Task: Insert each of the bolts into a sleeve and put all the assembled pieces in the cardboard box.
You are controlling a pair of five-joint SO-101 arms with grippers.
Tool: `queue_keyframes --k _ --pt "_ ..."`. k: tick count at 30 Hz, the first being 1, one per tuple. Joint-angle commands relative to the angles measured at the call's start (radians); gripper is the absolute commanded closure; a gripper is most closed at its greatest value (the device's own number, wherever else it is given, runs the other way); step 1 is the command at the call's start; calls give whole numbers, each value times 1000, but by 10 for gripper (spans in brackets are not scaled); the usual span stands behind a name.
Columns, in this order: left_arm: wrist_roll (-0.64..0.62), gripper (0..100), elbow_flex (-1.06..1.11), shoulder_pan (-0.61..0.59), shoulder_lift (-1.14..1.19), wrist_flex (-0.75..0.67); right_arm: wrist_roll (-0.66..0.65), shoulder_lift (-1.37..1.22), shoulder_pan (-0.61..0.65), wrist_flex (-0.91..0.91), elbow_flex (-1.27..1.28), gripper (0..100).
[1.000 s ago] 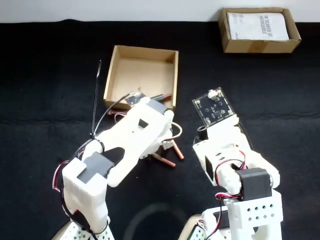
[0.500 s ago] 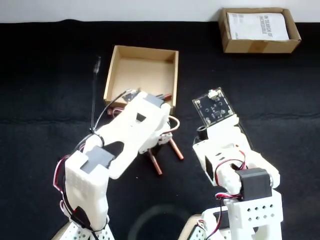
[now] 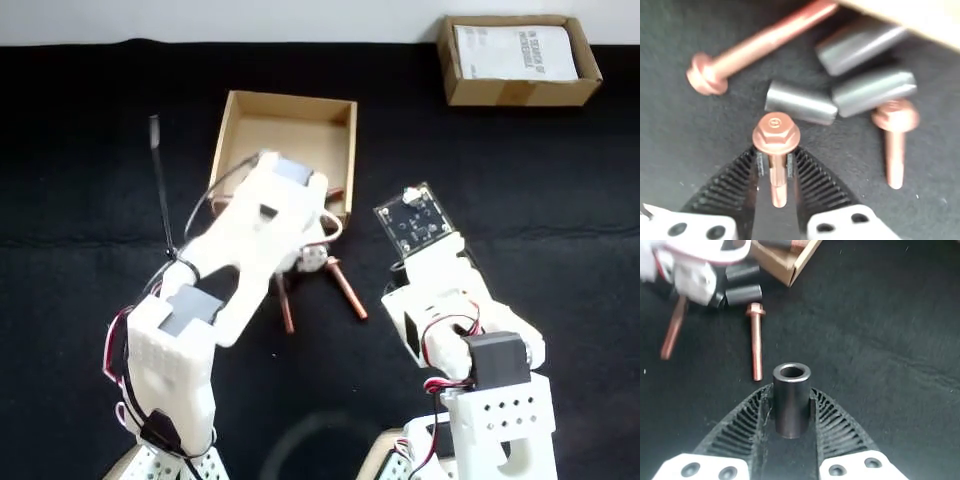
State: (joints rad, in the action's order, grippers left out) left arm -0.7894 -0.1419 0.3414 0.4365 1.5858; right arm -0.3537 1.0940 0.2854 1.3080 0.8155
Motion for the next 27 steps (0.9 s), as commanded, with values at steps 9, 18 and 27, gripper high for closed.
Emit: queue_keyframes --k 9,18,27 --pt "190 992 -308 -35 -326 167 242 352 105 2 137 991" --pt "250 991 -305 -30 -579 169 419 677 137 -243 455 991" --pt "252 991 -278 -39 -725 173 451 734 139 -558 679 991"
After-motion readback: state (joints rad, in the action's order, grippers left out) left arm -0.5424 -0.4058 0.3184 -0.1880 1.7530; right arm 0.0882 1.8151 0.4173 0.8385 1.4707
